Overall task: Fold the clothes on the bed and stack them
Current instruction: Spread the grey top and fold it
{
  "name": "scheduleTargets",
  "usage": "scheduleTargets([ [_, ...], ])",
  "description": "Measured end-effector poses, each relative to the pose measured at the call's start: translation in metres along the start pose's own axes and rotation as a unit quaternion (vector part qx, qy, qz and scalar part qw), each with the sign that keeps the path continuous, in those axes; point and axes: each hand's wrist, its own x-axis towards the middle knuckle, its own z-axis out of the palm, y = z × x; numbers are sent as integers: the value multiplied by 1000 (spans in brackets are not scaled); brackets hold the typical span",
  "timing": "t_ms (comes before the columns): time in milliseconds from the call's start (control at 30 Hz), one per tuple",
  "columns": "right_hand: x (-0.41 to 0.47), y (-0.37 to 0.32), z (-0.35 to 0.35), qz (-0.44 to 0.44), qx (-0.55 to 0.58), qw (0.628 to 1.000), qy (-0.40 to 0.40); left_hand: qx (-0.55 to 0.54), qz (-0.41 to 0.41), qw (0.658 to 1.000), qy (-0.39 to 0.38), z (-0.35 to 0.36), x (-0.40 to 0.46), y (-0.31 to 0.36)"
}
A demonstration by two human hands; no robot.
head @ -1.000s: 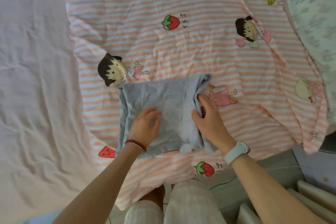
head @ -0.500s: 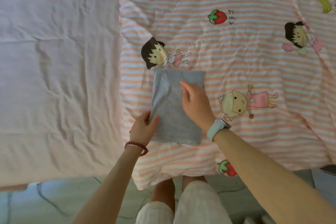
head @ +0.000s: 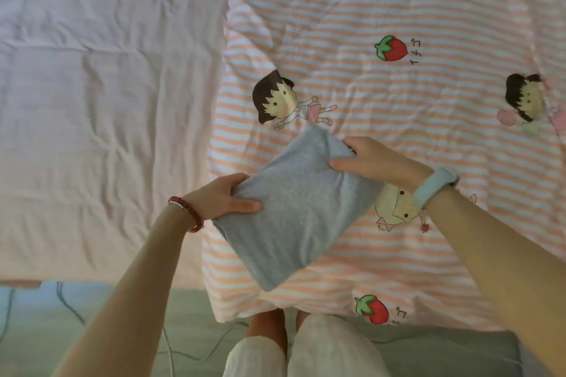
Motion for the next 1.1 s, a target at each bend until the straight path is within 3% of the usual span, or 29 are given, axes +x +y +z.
scheduleTargets([
  [67,-21,25,4,9,60,997,50,8,-12,992,124,-13,11,7],
  [133,-27,47,16,34,13,996,87,-1,-31,953,300,-7,23,12],
  [200,-25,58,31,60,13,993,99,-53,-68,909,408,12,26,10],
  [367,-17,50,49,93,137,974,156,-264,-103,871,401,53,11,-16],
  [433,-15,43,51,87,180,967,159,-303,-92,875,365,62,4,-20],
  [533,-11,34,51,109,234,953,157,-268,-102,903,320,68,3,-23],
  [667,-5,31,55,135,247,946,158,-257,-111,883,377,63,13,-24],
  [800,-11,26,64,91,214,954,188,-172,-88,889,415,73,17,-15],
  [1100,-46,-51,124,-50,156,957,240,-227,-18,821,524,42,-65,-61],
])
